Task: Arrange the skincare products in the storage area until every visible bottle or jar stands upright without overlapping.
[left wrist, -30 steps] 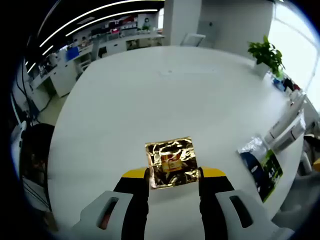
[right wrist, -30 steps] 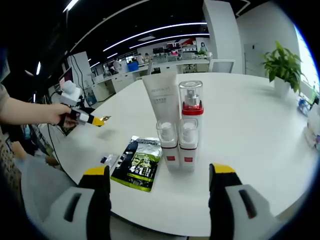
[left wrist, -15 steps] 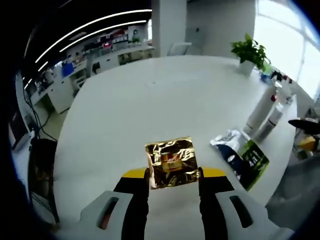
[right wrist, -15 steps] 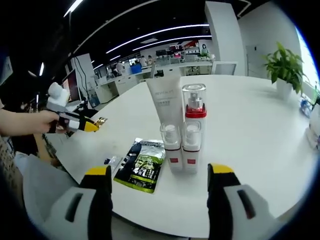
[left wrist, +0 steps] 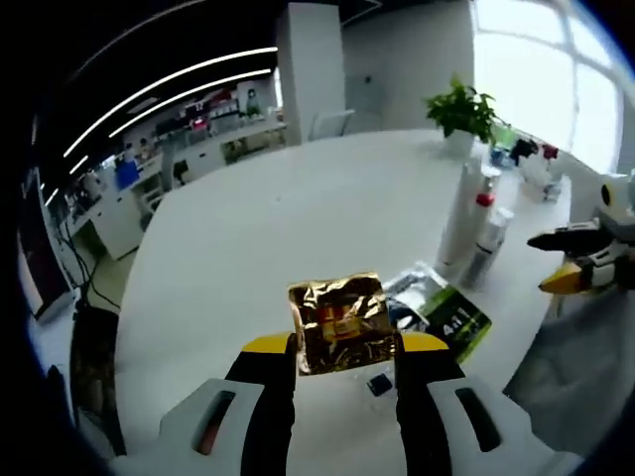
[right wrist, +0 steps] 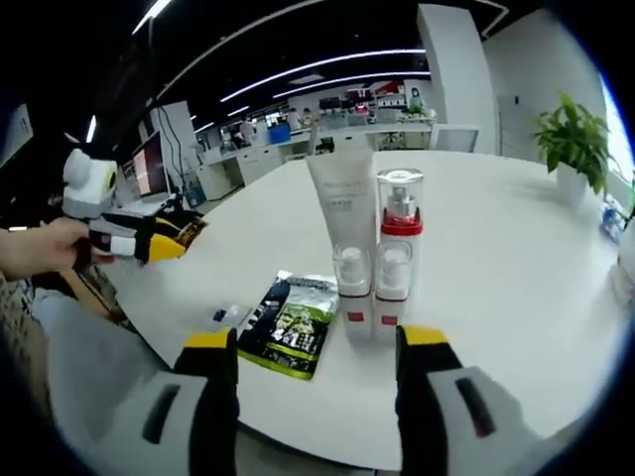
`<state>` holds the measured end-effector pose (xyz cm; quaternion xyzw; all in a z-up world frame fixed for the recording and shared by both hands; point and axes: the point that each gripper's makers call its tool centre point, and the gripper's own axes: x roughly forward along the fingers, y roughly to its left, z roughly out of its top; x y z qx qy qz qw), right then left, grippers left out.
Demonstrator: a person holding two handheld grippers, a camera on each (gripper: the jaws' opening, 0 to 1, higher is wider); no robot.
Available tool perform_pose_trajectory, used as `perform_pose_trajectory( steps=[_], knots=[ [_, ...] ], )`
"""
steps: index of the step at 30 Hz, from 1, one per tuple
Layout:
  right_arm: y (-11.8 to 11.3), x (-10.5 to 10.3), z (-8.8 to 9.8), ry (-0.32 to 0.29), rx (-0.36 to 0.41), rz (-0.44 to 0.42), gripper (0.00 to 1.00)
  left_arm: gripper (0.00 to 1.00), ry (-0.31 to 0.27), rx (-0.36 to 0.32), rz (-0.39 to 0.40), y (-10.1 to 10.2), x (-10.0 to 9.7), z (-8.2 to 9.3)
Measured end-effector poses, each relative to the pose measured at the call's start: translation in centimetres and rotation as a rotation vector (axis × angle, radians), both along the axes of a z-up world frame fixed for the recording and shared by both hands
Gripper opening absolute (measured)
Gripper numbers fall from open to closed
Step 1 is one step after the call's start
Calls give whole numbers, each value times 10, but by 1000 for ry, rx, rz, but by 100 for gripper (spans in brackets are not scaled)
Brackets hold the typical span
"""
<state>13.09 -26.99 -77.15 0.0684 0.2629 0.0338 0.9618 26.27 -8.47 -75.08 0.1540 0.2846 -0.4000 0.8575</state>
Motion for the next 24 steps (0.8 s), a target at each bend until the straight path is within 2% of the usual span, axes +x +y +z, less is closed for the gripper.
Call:
perform_pose_trajectory(
  steps=[4,8,11,17,20,24],
  knots=[
    [8,-2,-3,37,-3,26,62,36,10,-22,-7,-4,-17,2],
    [21,-1,5,25,23,67,59,36,3,-12,-36,-6,-34,4],
    [50,8,17,-1,171,95,50,36,-19,-13,-59,-7,-47,9],
    [96,36,51,-70,339,183,43,36,-79,-6,-135,-12,-71,17],
    [108,46,58,-82,359,219,36,36,-92,-9,-160,-13,-78,21],
    [121,50,56,-64,384,256,29,36,-109,-15,-177,-11,-83,26]
  ],
)
